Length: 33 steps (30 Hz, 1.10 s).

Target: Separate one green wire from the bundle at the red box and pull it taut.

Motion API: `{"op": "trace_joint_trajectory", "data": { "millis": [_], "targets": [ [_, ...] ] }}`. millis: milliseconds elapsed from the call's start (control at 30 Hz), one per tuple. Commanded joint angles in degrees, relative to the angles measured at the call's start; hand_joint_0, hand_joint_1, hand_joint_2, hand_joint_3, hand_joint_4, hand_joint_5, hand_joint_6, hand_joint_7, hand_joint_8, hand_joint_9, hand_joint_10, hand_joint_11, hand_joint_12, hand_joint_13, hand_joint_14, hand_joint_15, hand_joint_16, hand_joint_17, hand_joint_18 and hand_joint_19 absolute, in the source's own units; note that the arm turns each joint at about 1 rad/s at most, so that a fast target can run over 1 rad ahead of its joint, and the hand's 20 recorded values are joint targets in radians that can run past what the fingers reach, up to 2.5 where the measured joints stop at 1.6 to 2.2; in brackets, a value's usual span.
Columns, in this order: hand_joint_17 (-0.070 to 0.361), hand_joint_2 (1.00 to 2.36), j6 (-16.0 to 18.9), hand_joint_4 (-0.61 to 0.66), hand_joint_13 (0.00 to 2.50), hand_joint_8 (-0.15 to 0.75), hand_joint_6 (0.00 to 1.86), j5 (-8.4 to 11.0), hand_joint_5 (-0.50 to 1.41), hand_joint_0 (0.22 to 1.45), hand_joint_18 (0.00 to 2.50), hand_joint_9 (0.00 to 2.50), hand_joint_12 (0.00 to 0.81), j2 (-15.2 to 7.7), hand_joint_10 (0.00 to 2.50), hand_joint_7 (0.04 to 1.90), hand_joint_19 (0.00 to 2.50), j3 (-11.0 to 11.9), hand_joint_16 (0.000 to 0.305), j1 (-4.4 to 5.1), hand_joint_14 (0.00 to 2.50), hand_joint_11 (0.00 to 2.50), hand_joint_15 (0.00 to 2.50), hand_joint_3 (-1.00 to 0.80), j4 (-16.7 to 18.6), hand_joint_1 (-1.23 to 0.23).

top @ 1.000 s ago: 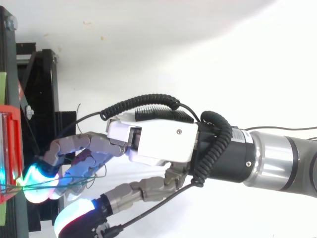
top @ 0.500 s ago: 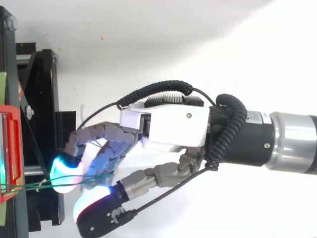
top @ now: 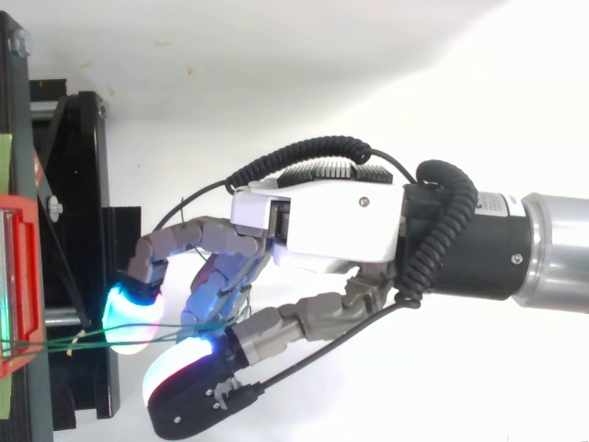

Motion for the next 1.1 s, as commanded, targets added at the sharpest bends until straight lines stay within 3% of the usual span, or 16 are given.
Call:
{"op": "trace_joint_trajectory", "data": {
  "millis": [0,200,333,600,1067],
  "targets": [
    [0.096,1.00,0.5,0.30,1.16,0.262,0.50,-0.01,-0.12,0.60,0.69,1.03,0.316,0.0,0.02,0.91,0.39,1.1,0.043,-0.09,0.02,0.61,0.69,-0.45,-0.1,-0.57],
    [0.097,1.00,1.8,0.29,1.17,0.263,0.50,-0.09,-0.13,0.60,0.70,1.05,0.323,0.0,0.02,0.92,0.40,3.1,0.043,-0.53,0.02,0.63,0.69,-0.45,-1.3,-0.57],
    [0.098,1.00,2.1,0.29,1.17,0.260,0.50,-0.09,-0.12,0.60,0.71,1.05,0.321,0.6,0.02,0.96,0.41,4.3,0.044,-0.71,0.02,0.66,0.71,-0.46,-4.0,-0.59],
    [0.099,1.00,2.6,0.26,1.17,0.261,0.50,-0.09,-0.11,0.61,0.72,1.05,0.322,2.2,0.02,1.08,0.42,4.3,0.044,-0.80,0.02,0.68,0.72,-0.45,-7.9,-0.64],
    [0.100,1.00,3.1,0.22,1.17,0.261,0.50,-0.01,-0.10,0.62,0.74,1.06,0.320,2.1,0.02,1.16,0.42,4.3,0.044,0.17,0.02,0.71,0.72,-0.46,-5.7,-0.68]
  ]
}}
